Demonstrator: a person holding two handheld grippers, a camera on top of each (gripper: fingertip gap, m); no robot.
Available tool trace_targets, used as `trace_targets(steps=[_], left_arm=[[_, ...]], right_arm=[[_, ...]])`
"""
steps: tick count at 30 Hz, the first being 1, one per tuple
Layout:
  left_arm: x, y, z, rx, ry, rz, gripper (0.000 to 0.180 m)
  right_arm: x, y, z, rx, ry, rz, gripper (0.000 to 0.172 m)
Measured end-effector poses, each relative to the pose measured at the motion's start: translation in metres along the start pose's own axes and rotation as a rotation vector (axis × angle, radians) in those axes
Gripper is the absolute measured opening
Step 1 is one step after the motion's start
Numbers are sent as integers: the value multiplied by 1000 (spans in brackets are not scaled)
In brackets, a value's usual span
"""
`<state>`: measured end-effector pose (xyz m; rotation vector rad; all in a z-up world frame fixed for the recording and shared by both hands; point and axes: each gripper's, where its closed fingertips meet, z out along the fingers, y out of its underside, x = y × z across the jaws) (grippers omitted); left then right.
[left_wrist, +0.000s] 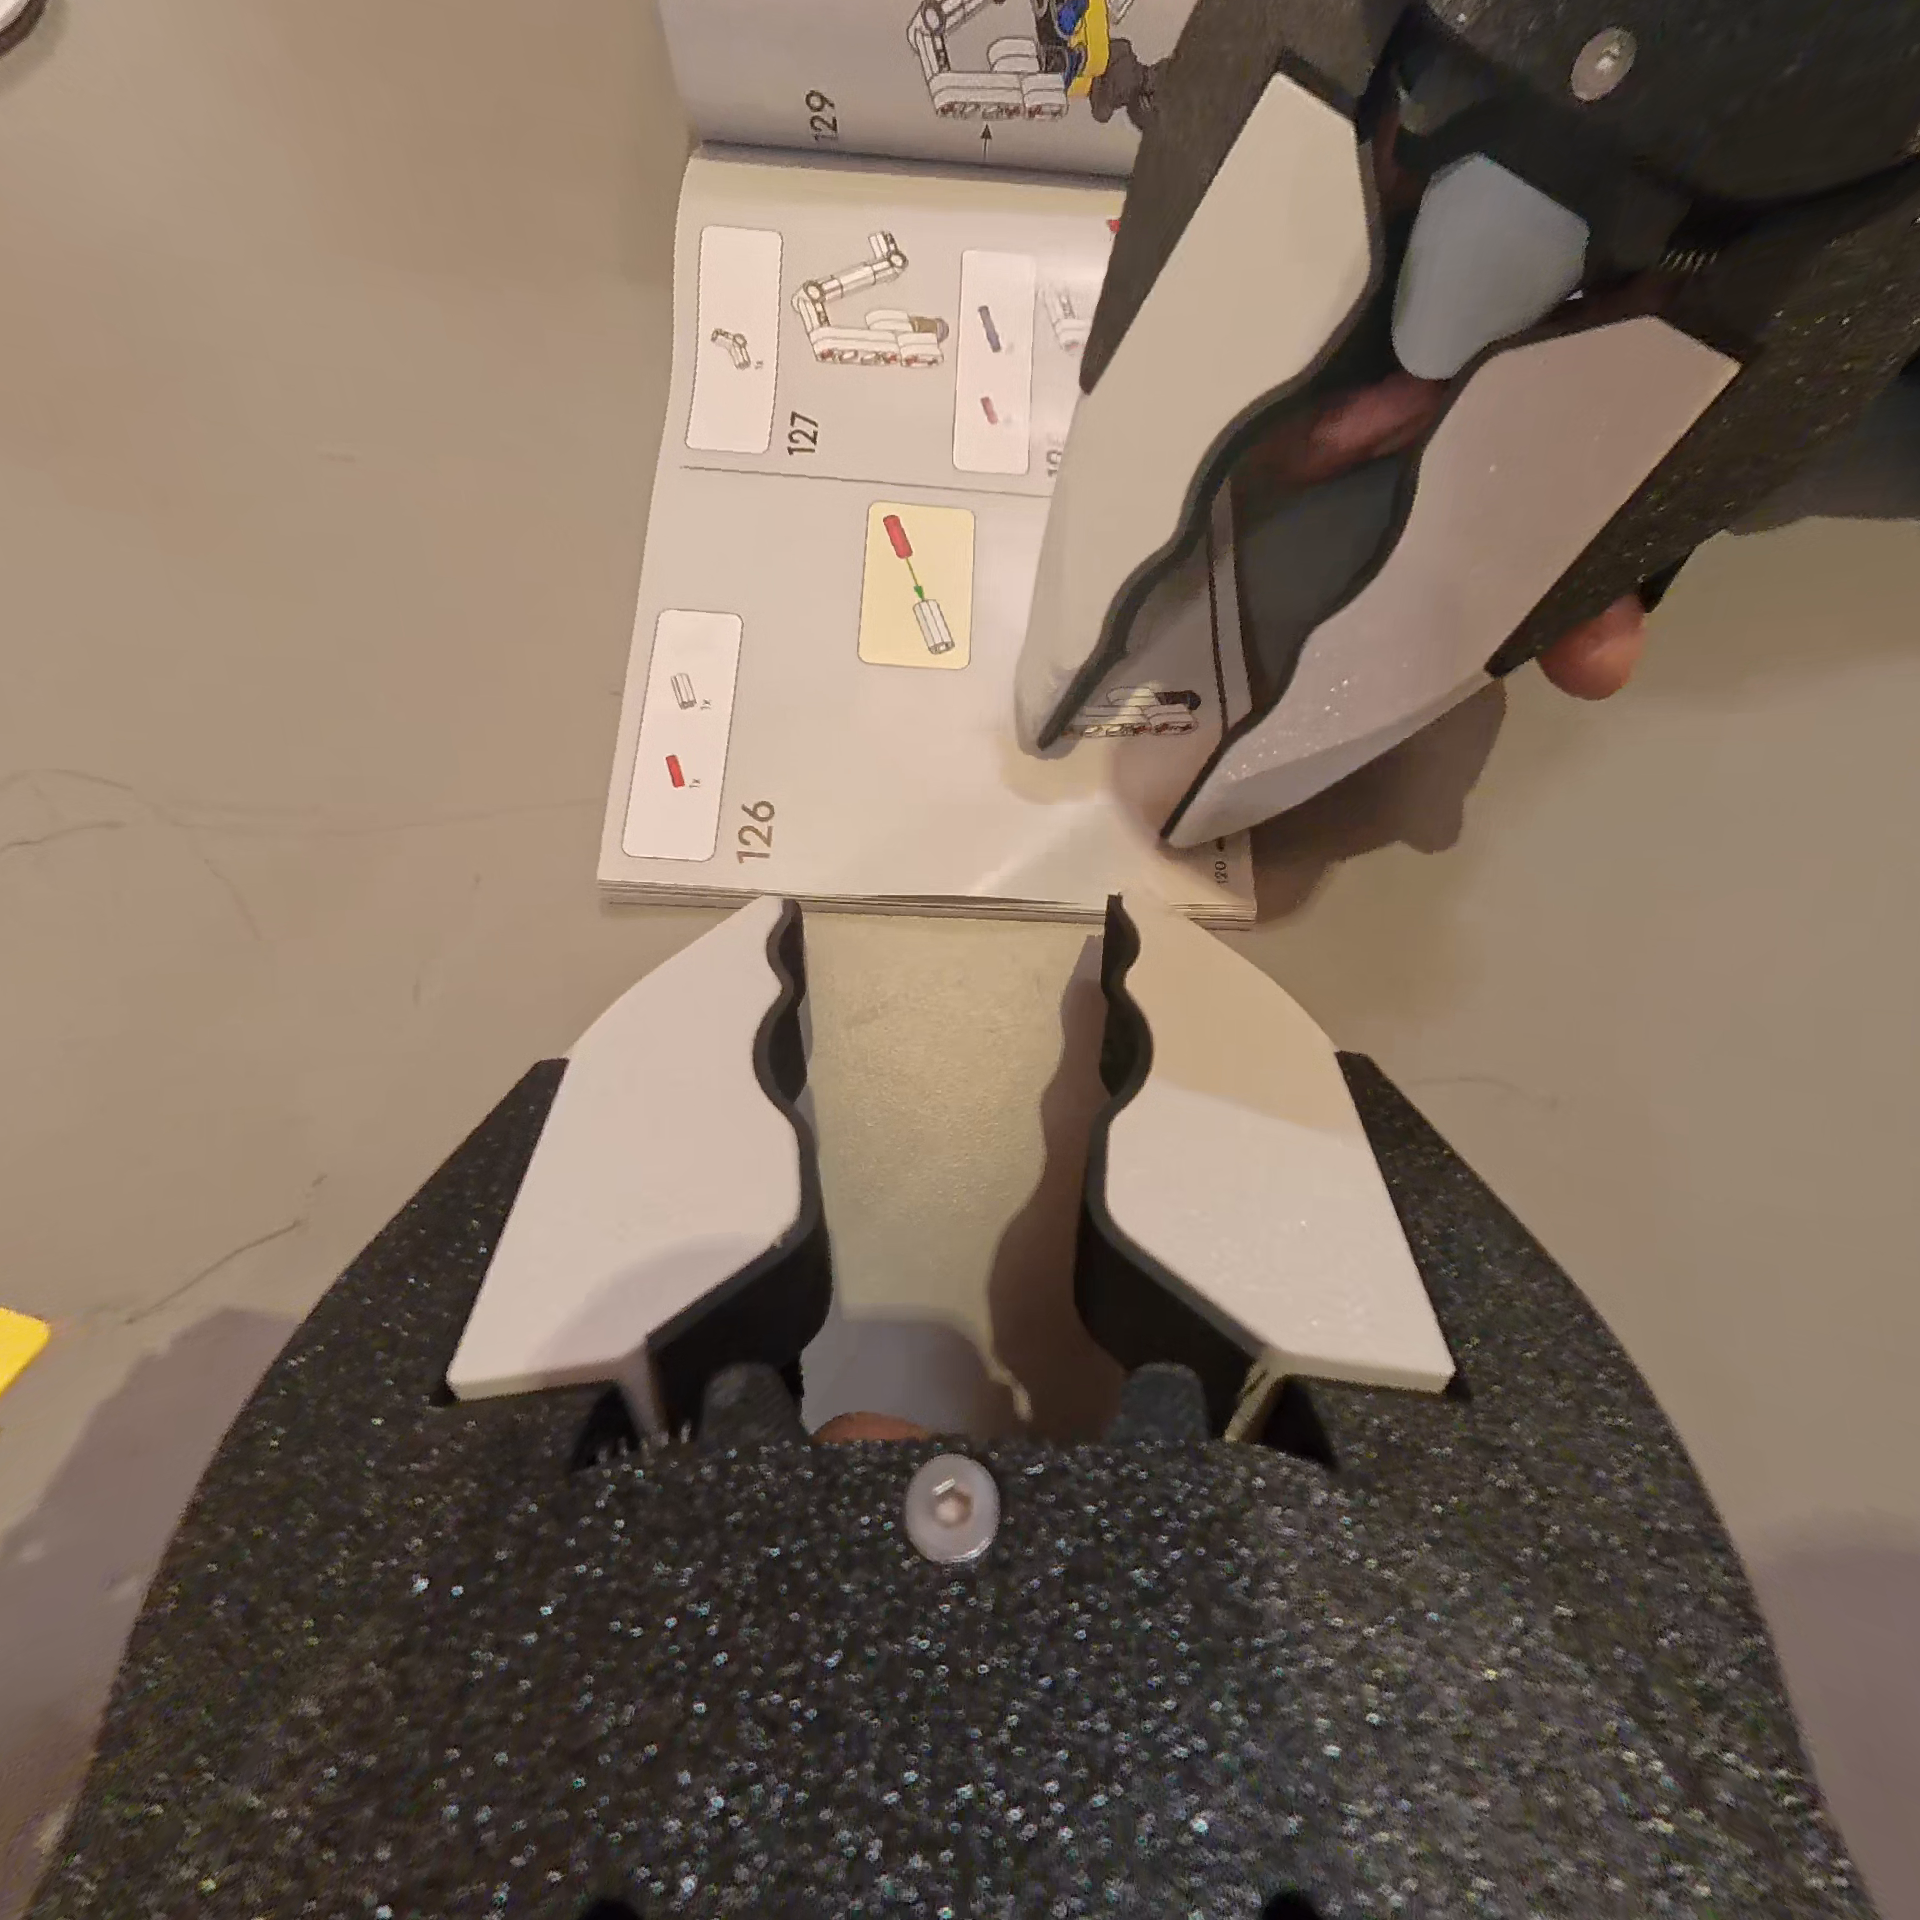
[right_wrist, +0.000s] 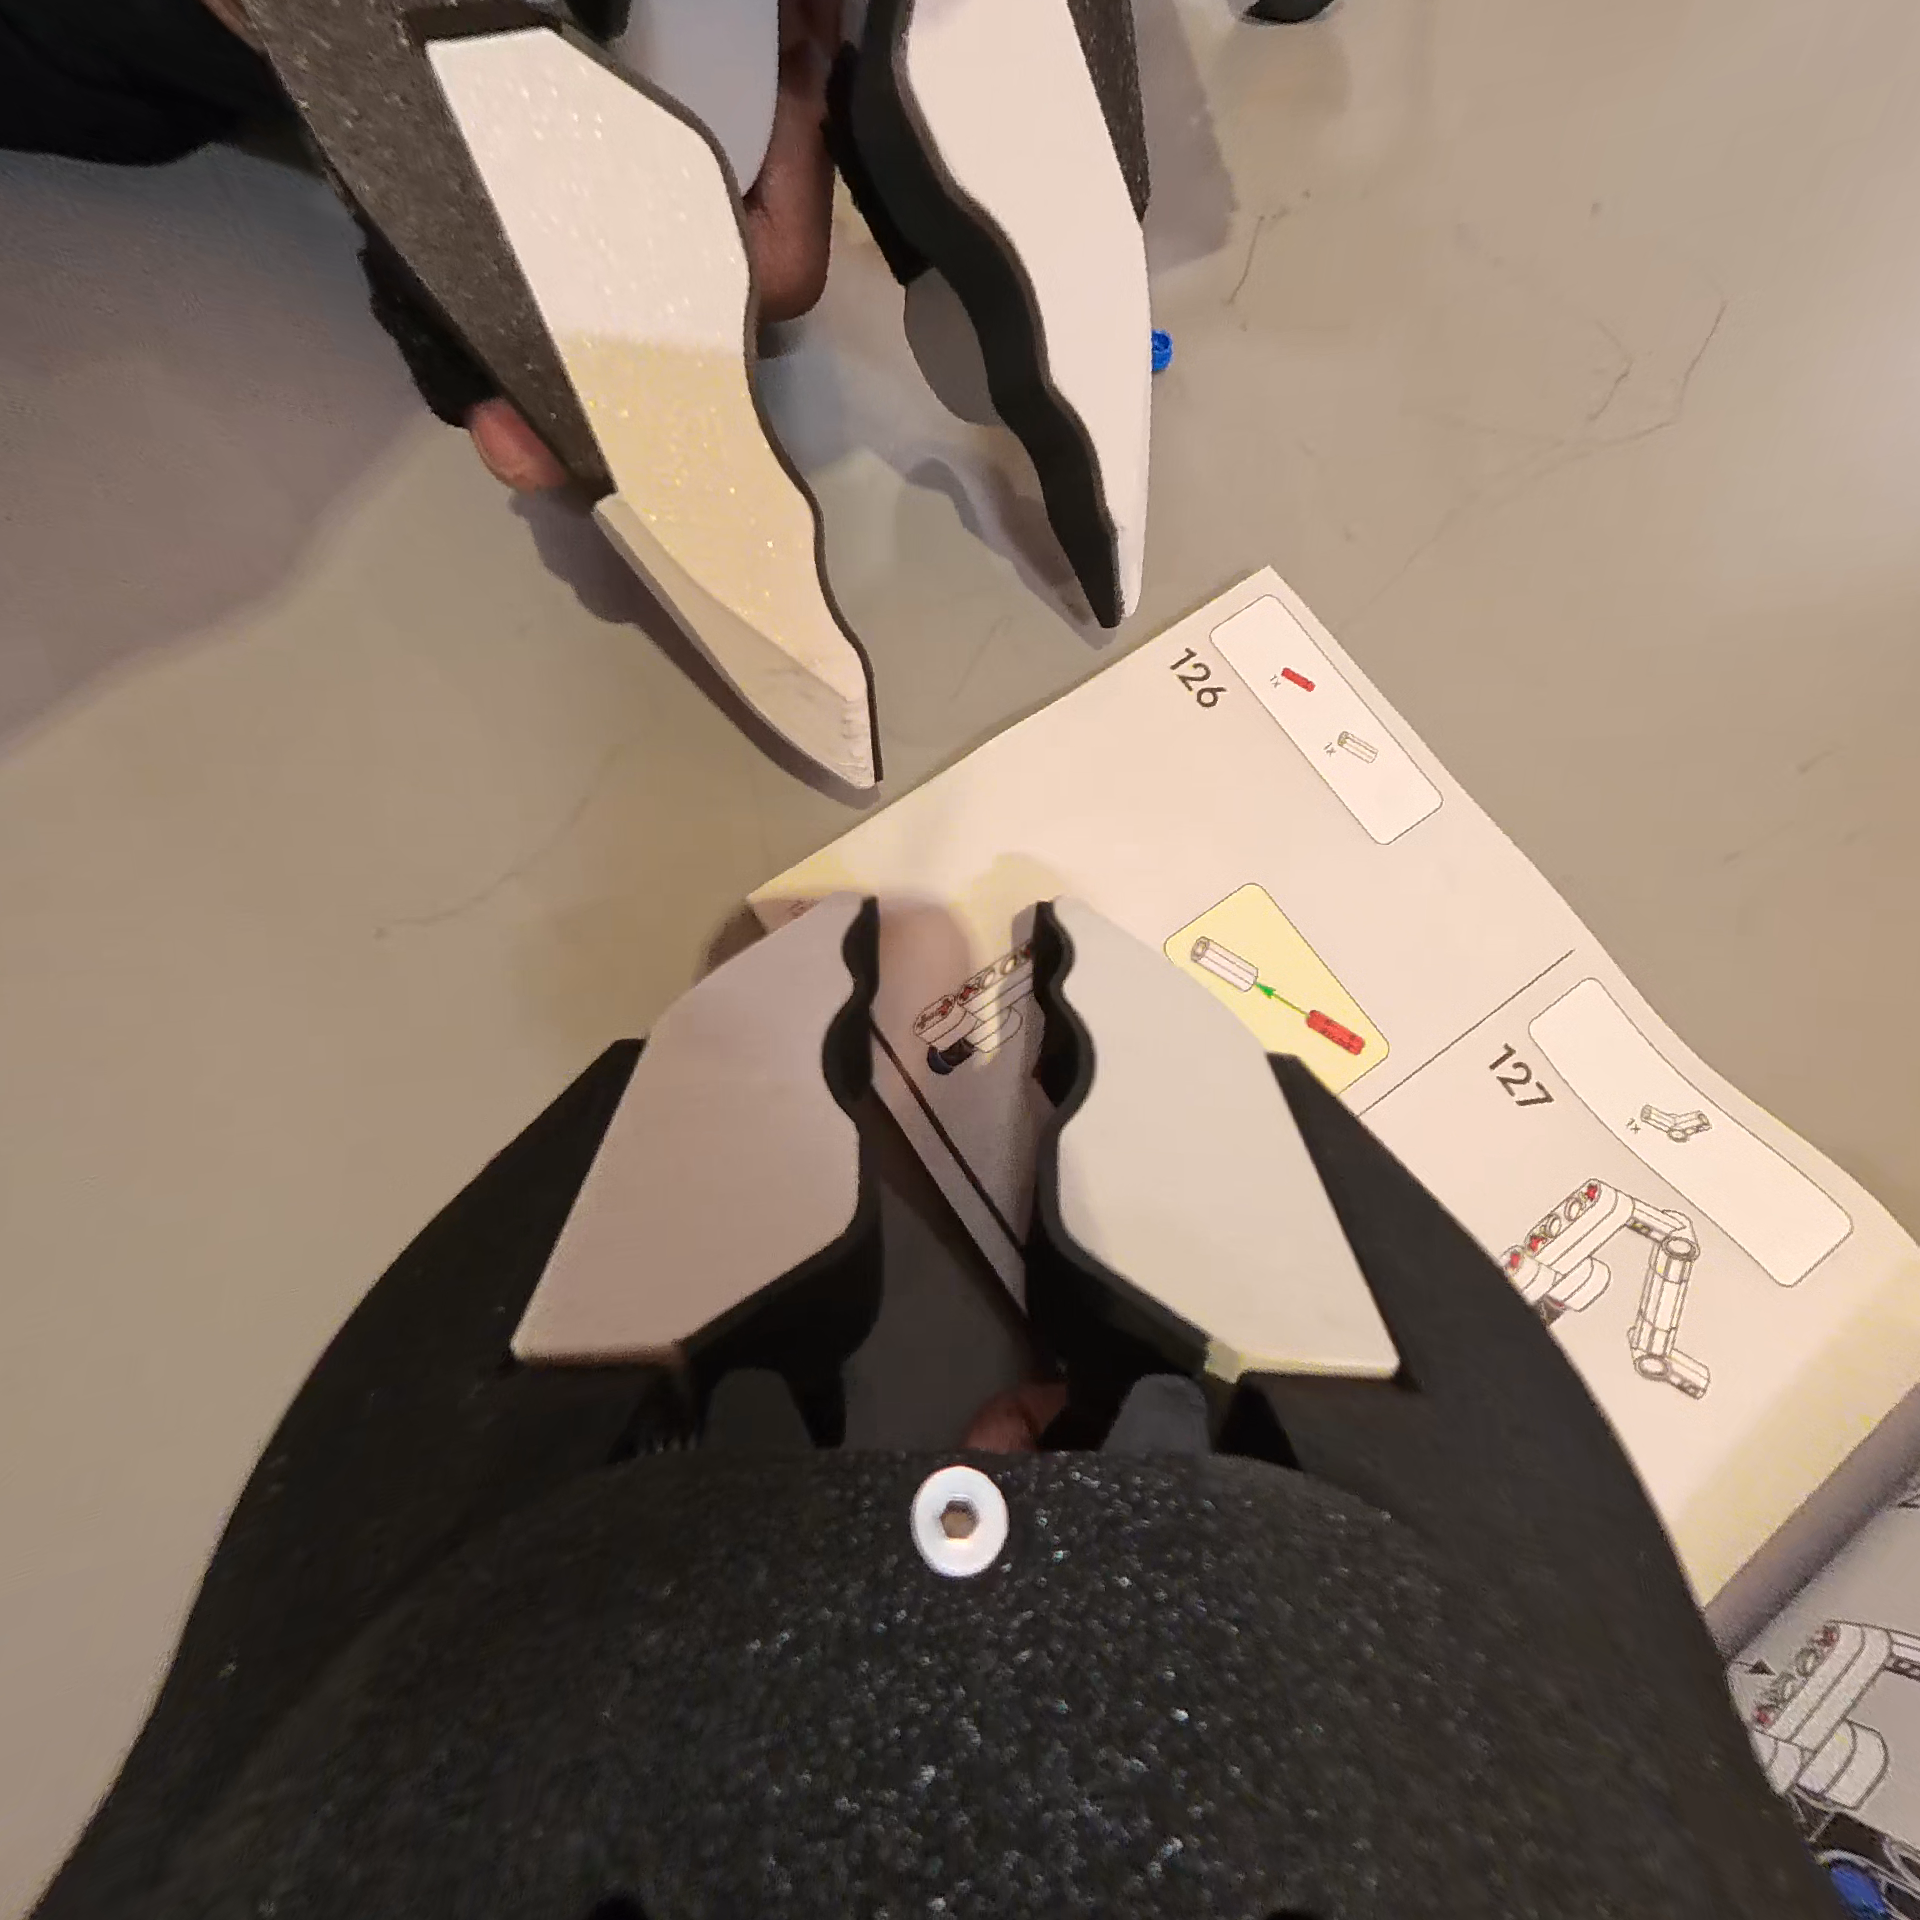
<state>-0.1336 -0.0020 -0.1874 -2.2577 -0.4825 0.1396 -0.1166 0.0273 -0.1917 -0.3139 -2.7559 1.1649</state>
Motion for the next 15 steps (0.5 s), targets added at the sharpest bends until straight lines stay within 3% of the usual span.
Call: trace_targets(steps=[8,12,15], left_arm=[[-1,1,2,-2,-1,-6,56],[3,-1,2,7,2,26,56],[3,-1,2,6,-6,44,56]], right_arm=[[7,1,-1,0,49,20,0],[7,0,-2,10,53,15,0],[-3,-6,-6,73,22,-56,18]])
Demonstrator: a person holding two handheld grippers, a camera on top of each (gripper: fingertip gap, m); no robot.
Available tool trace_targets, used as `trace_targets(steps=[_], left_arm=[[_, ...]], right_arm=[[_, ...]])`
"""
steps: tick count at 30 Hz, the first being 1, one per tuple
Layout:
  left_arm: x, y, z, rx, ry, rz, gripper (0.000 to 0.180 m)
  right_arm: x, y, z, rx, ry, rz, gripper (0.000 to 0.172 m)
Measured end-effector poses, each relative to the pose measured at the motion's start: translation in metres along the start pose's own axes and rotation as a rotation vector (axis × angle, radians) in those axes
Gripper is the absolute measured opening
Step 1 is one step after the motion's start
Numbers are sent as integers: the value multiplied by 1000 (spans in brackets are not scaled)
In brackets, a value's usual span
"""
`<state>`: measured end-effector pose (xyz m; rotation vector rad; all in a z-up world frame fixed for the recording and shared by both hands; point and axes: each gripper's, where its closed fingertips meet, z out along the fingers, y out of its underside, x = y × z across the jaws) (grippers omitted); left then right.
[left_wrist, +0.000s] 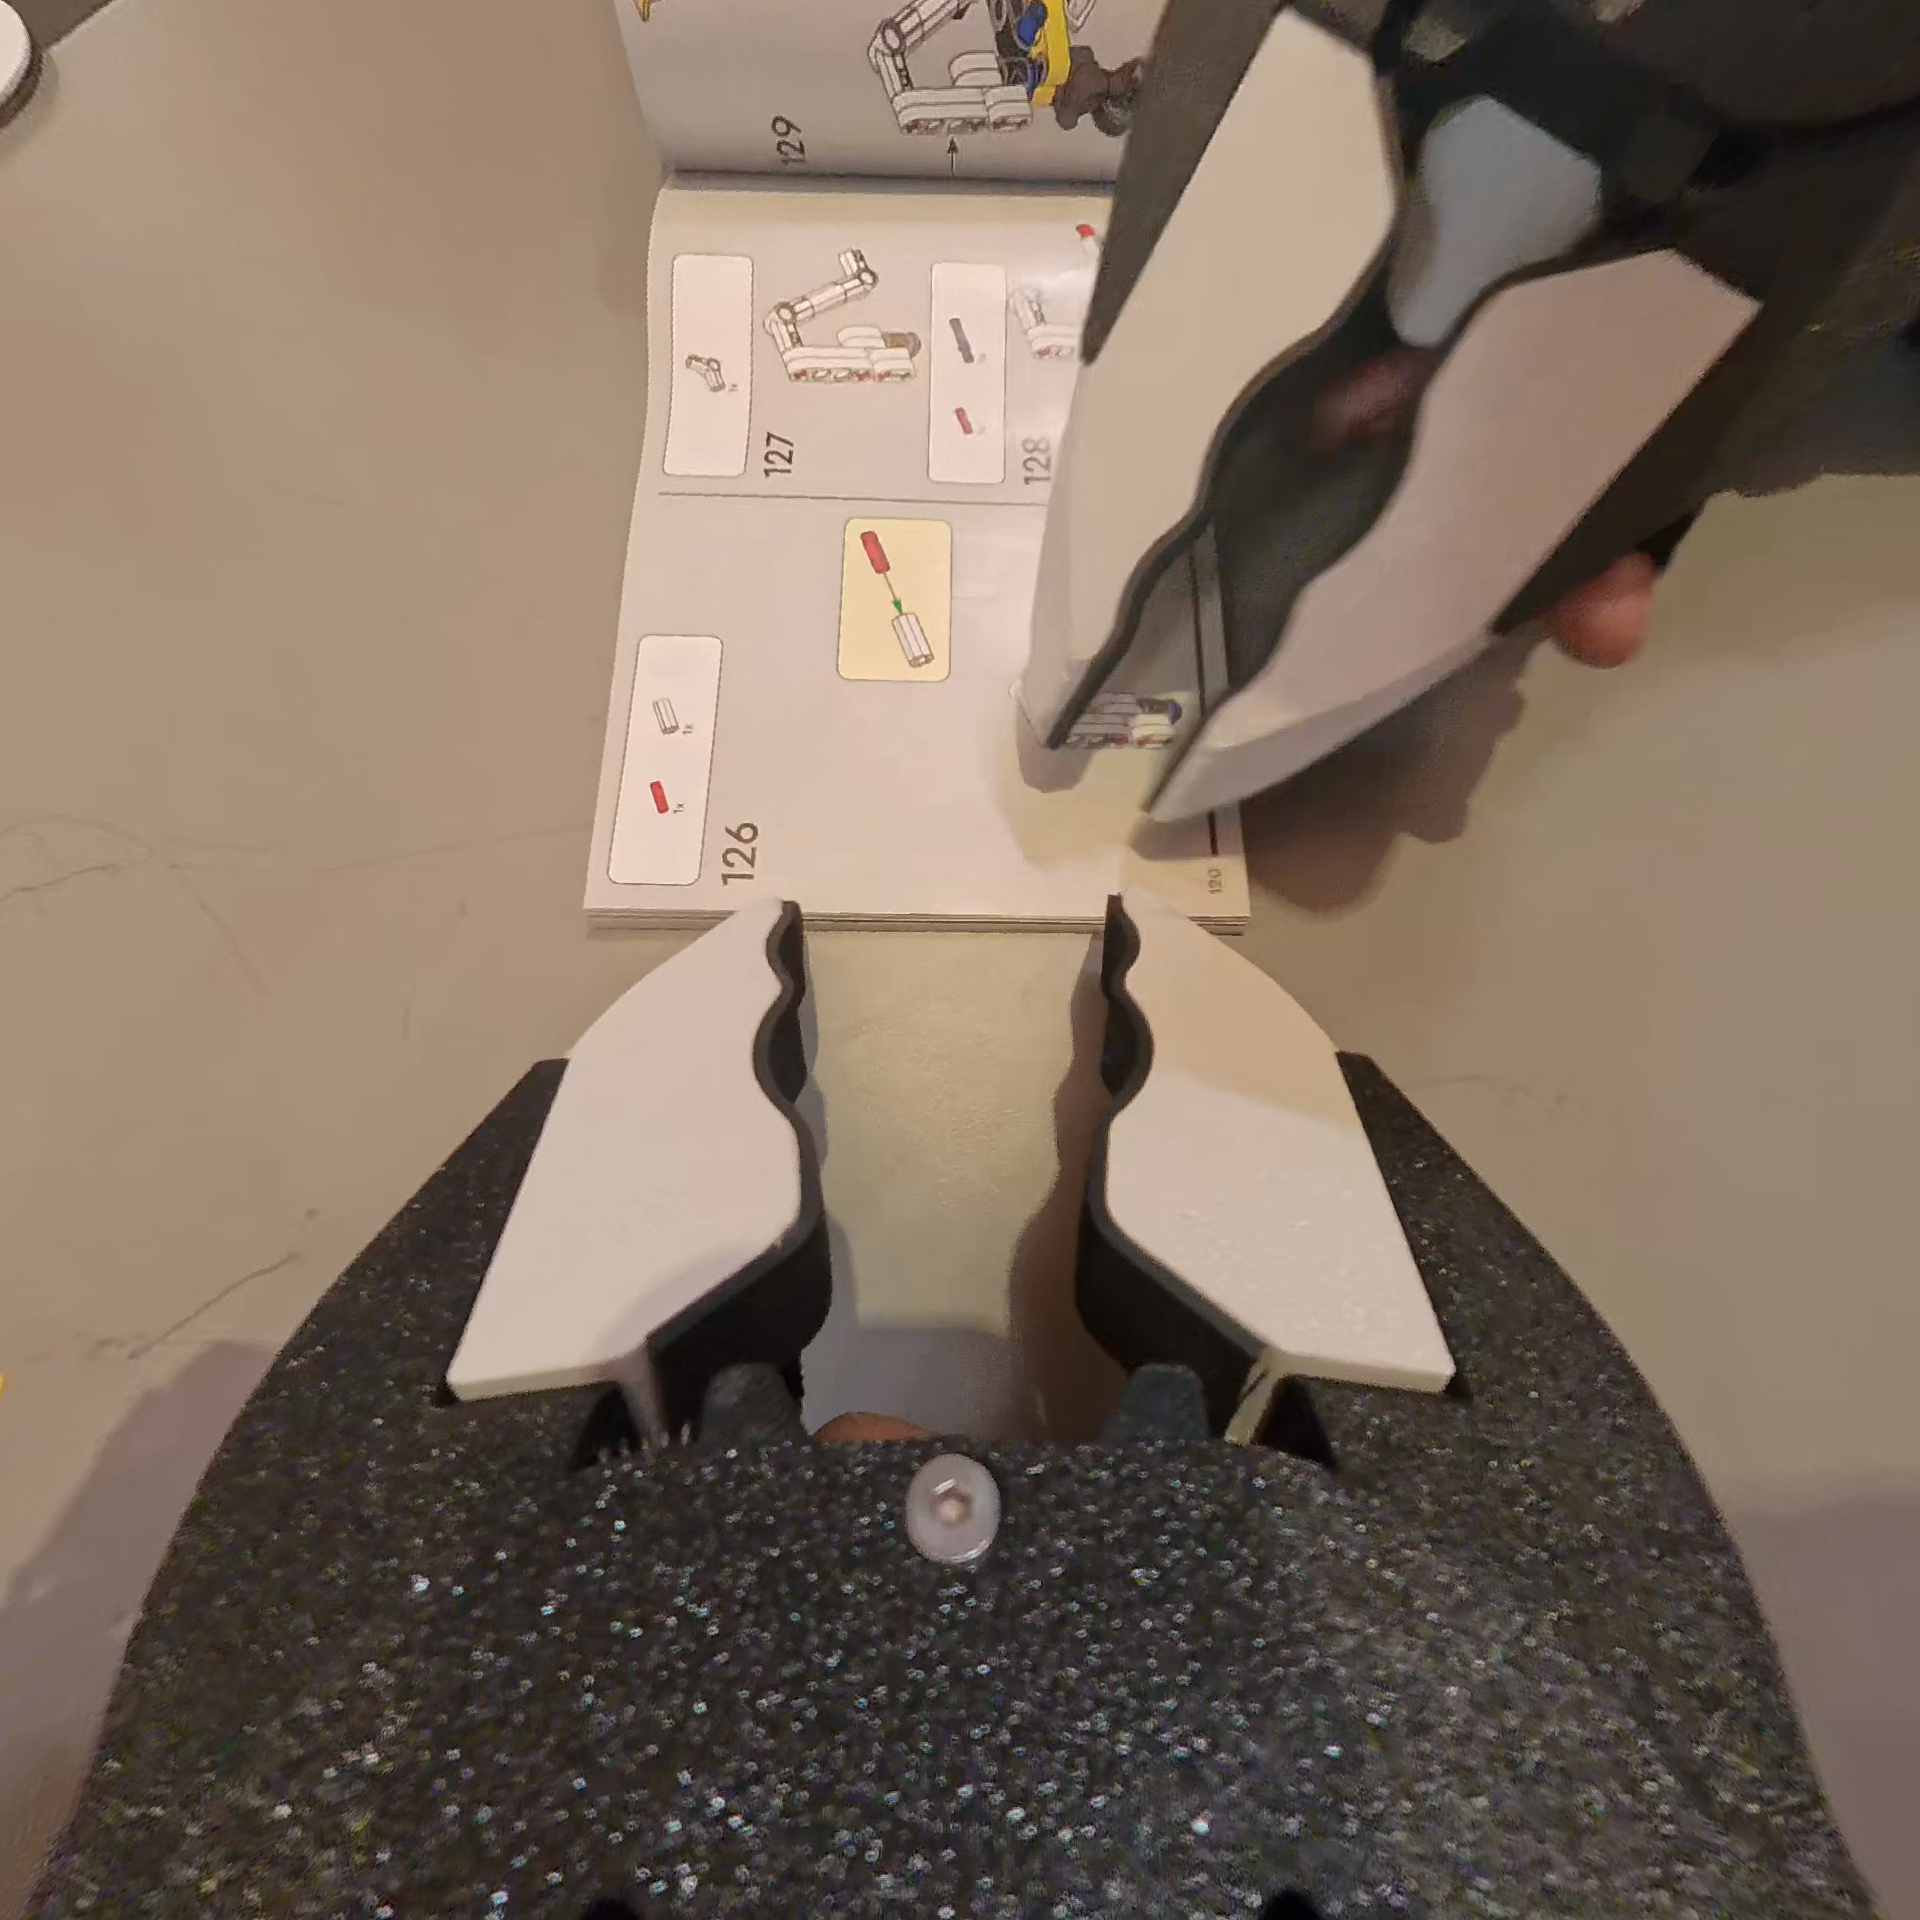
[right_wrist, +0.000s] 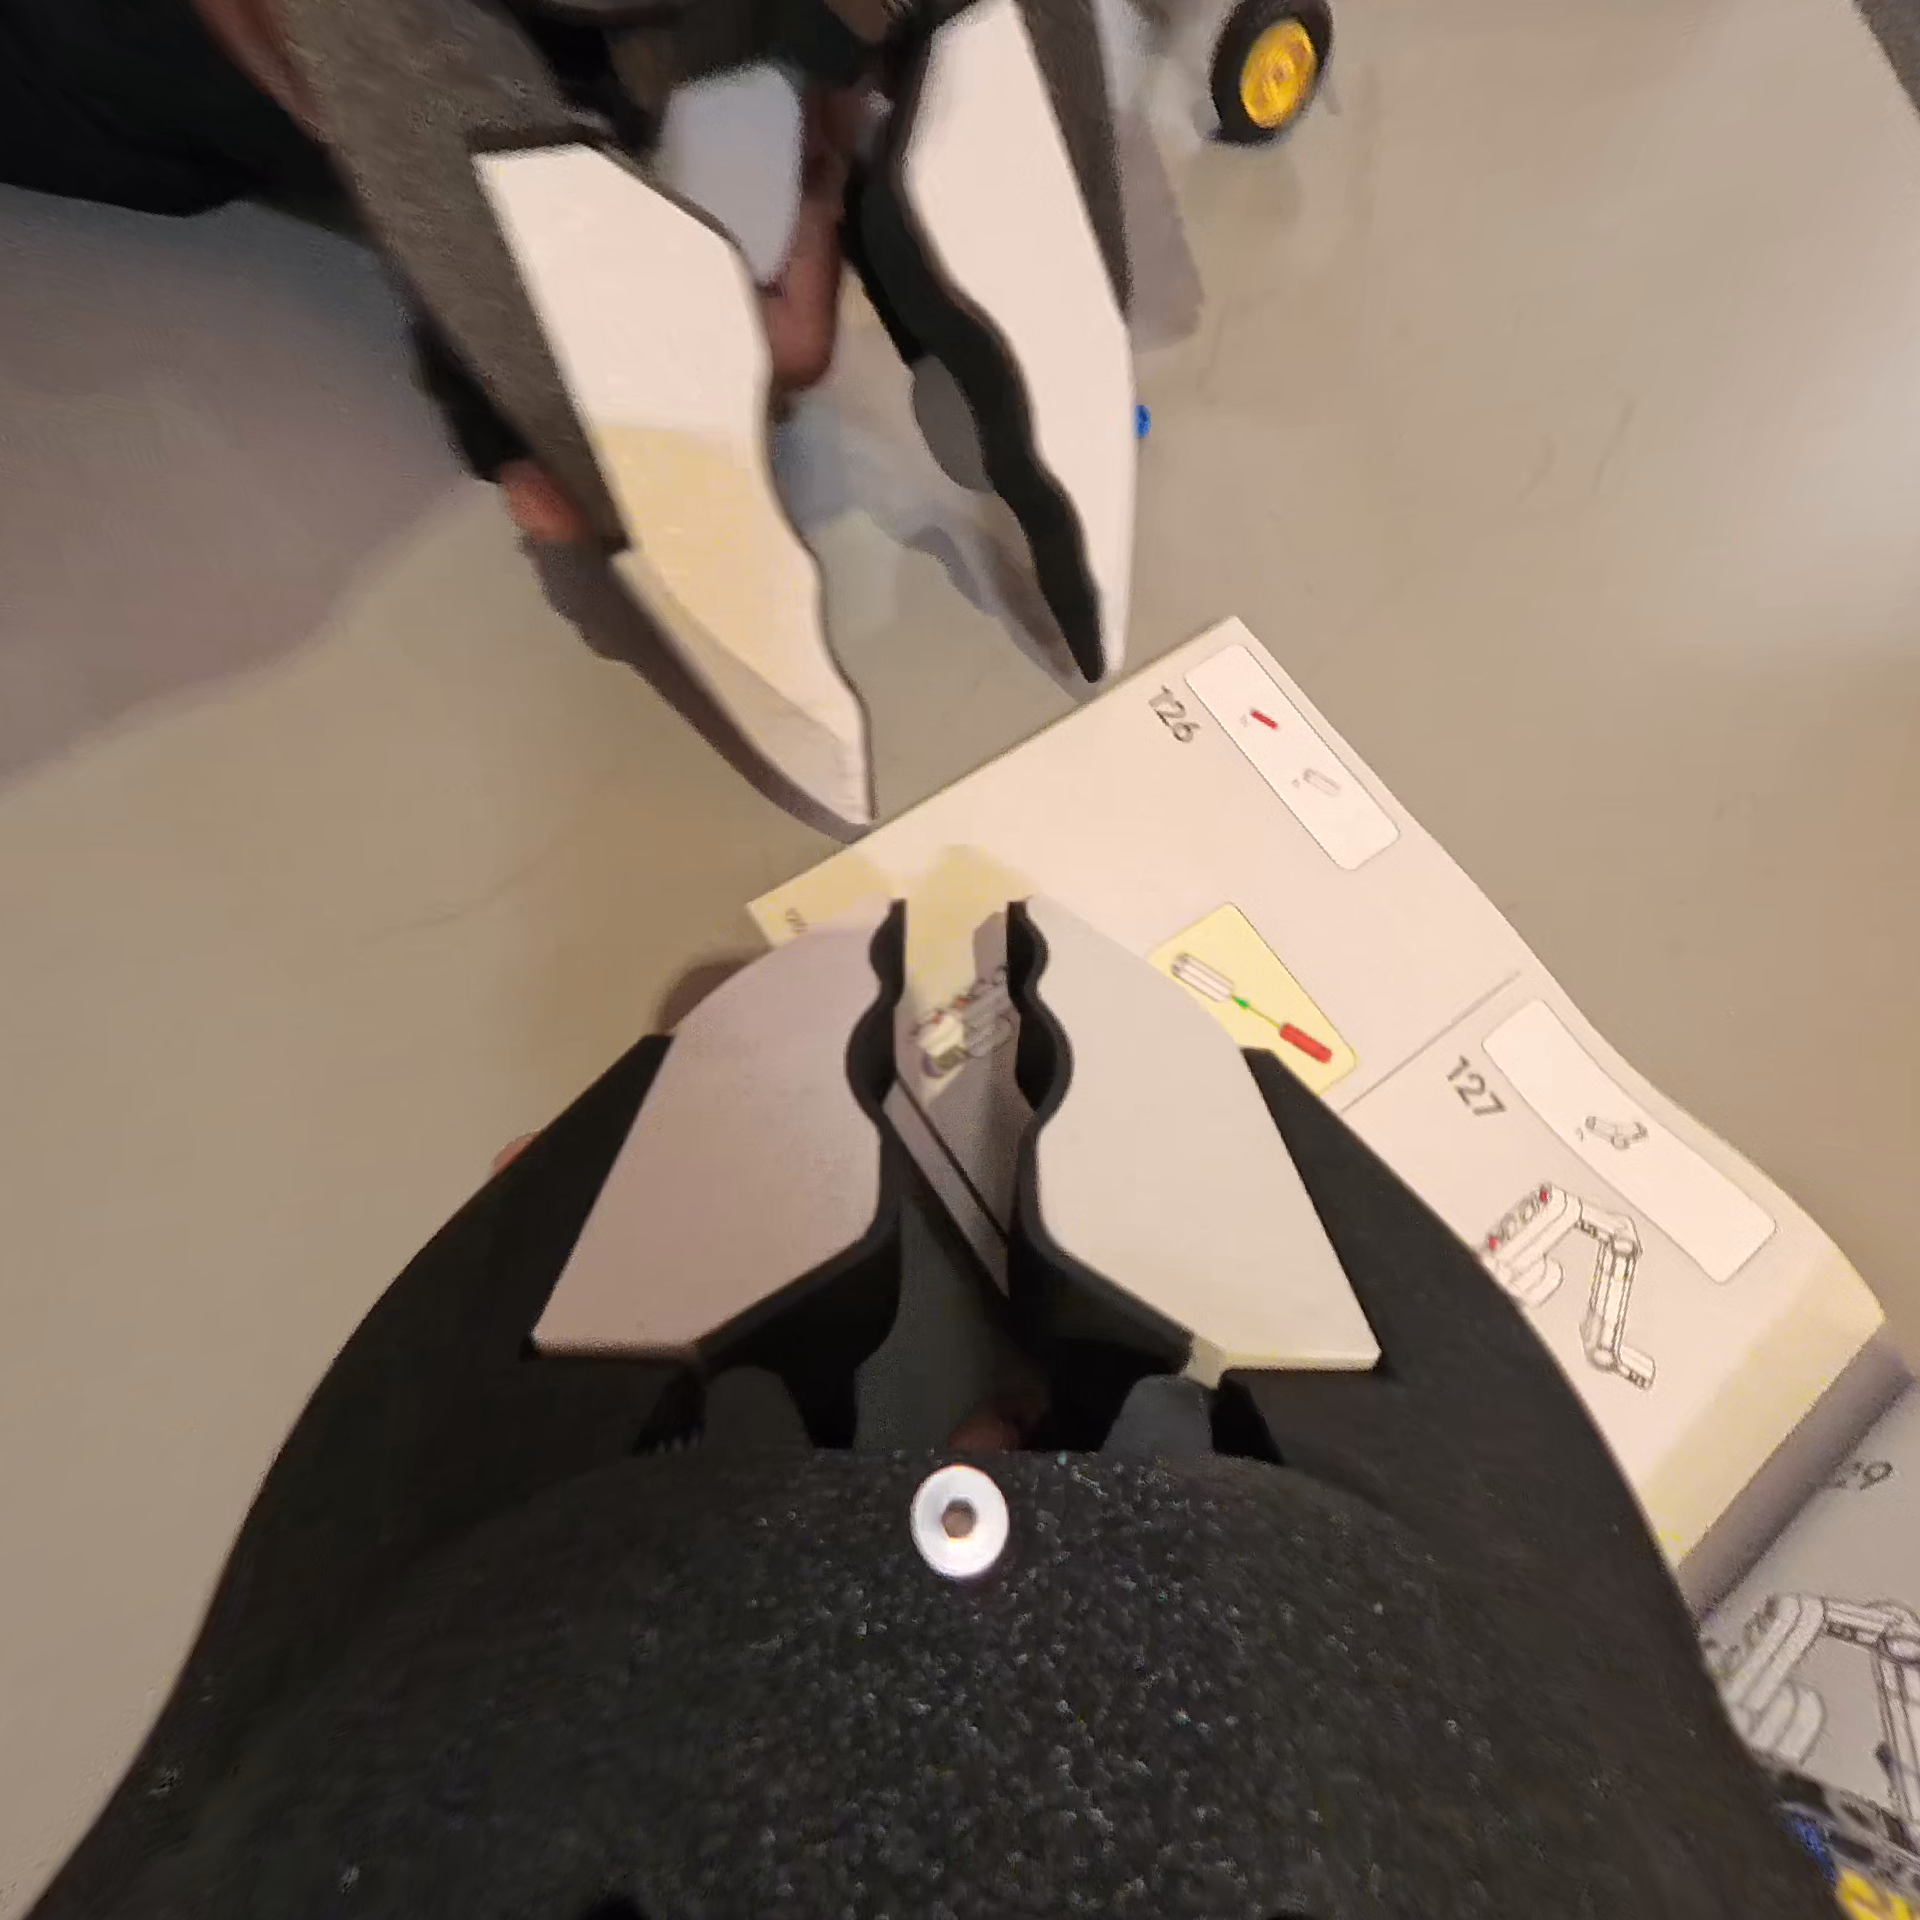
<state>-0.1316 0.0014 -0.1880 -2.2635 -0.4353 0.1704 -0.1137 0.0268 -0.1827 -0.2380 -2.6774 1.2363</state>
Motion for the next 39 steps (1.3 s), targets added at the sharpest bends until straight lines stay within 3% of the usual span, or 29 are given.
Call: trace_targets(steps=[5,39], left_arm=[[-2,2,1,-6,2,-13,56],[6,-1,2,6,18,25,56]], right_arm=[[-17,5,-1,-26,-27,-160,41],[0,-6,-8,83,-37,37,34]])
